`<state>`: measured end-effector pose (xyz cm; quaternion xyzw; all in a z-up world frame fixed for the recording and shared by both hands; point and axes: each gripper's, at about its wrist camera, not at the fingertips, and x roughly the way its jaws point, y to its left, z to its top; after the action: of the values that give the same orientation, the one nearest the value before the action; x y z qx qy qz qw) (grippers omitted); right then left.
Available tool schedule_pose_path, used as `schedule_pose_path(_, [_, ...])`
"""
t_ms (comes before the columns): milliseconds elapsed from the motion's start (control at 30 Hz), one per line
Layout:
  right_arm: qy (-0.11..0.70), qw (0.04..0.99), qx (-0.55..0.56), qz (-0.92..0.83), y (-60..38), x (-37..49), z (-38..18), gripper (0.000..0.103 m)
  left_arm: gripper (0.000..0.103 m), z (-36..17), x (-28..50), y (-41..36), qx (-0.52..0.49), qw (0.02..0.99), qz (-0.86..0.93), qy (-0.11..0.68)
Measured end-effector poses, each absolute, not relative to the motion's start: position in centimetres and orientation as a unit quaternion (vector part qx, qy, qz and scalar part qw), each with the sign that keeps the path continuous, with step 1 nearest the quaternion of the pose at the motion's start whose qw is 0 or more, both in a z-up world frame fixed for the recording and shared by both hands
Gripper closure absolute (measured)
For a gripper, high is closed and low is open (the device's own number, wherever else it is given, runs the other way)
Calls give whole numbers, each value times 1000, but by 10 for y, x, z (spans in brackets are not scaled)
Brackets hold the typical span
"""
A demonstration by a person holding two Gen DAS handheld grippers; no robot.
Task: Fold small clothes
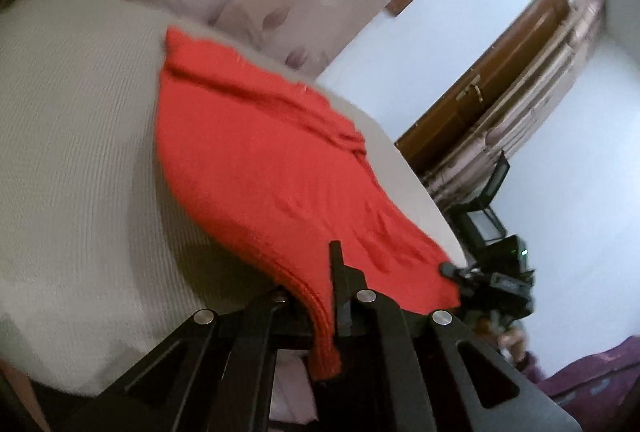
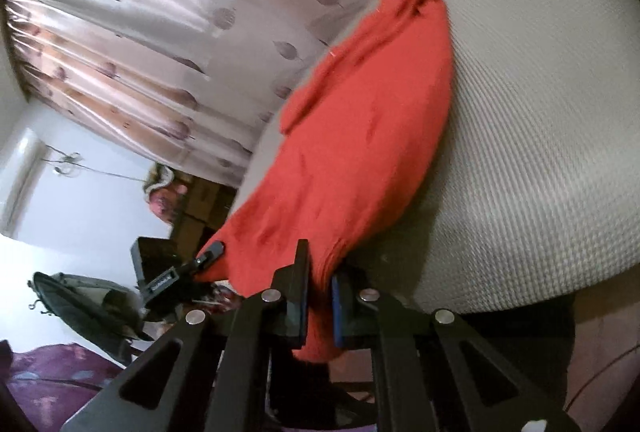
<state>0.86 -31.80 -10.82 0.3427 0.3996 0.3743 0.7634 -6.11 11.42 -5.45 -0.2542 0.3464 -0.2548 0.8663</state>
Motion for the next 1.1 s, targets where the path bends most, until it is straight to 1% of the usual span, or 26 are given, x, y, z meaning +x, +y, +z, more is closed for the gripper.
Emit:
schedule_pose_path(167, [385,769,334,384,-317,7,-94,94,99,-51,-63,123,-270,873,-252,319])
schedule_pose_path(400, [395,764,334,385,-314,-6,-100,94,99,-61,-72,113,-238,880,-254,323])
schedule_pose_path(700, [392,760,339,392,-321,-14,-94,94,99,-59,-85,113,-220,885,-262,316])
schedule_pose_path(967, [395,754,347,393,-332,-29,-76,94,99,-38,-100,122,-228,877,-299,301])
schedule_pose_path(1100, [387,756,346,398,-335,-23,-57,94,99,-18,-86,128,-237,877,-304,288])
